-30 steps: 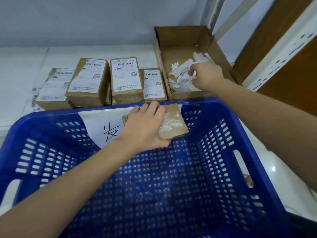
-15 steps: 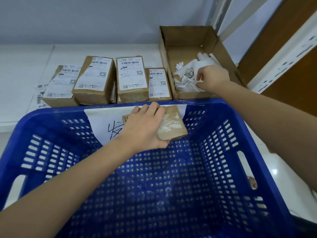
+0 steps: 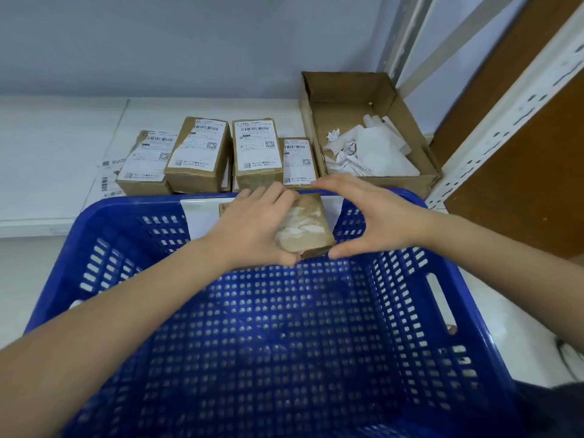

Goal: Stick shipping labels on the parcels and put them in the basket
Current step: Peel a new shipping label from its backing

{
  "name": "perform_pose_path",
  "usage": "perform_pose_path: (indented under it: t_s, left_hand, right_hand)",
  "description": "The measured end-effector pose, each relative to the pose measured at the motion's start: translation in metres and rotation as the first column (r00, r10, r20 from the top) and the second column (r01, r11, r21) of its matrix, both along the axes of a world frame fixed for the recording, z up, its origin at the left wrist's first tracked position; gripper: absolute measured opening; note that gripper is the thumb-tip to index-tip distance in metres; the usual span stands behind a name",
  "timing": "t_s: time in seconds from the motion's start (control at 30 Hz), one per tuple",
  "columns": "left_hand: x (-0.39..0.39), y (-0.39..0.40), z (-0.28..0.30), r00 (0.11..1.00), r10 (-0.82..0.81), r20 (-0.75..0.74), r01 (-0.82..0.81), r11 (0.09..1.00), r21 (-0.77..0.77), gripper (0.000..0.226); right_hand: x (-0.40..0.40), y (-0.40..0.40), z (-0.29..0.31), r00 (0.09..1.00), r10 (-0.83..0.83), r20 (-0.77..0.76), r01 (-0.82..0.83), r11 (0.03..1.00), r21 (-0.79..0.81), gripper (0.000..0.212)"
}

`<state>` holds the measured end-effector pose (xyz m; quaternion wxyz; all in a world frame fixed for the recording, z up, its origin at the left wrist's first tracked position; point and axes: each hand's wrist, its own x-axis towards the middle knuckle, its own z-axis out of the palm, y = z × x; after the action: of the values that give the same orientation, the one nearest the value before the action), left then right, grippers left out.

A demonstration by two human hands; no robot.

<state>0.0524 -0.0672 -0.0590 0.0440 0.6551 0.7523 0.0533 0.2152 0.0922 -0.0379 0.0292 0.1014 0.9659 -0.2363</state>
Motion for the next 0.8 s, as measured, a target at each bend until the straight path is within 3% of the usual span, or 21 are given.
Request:
perform_pose_path:
  t_s: [0.13, 0.4, 0.5, 0.67, 0.8]
  left_hand:
    - [0.005, -0.013, 0.011, 1.0, -0.029, 0.001, 0.029, 0.999, 0.025, 0.093]
    - [0.011, -0.049, 0.037, 0.998, -0.052, -0.029, 0.052, 0.999, -0.001, 0.112]
    - [0.004, -0.07, 0.043, 0.996, -0.023, -0.082, 0.021, 0.999, -0.036, 0.122]
    - [-0.013, -0.102, 0.05, 0.997, 0.071, -0.037, -0.074, 0.993, -0.095, 0.117]
    - [-0.013, -0.115, 0.051, 0.997, 0.077, 0.001, -0.076, 0.994, -0.077, 0.111]
  right_hand:
    - [0.002, -0.025, 0.002, 0.999, 0.023, 0.024, -0.023, 0.999, -0.029, 0.115]
    - [0.003, -0.057, 0.01, 0.998, 0.005, -0.069, -0.009, 0.999, -0.048, 0.111]
    - [0.007, -0.064, 0.017, 0.997, 0.018, -0.08, -0.021, 0.999, -0.033, 0.109]
    - [0.014, -0.071, 0.024, 0.997, -0.03, -0.074, 0.023, 0.996, -0.083, 0.106]
    - [0.011, -0.082, 0.023, 0.993, 0.082, -0.082, -0.07, 0.989, 0.13, 0.097]
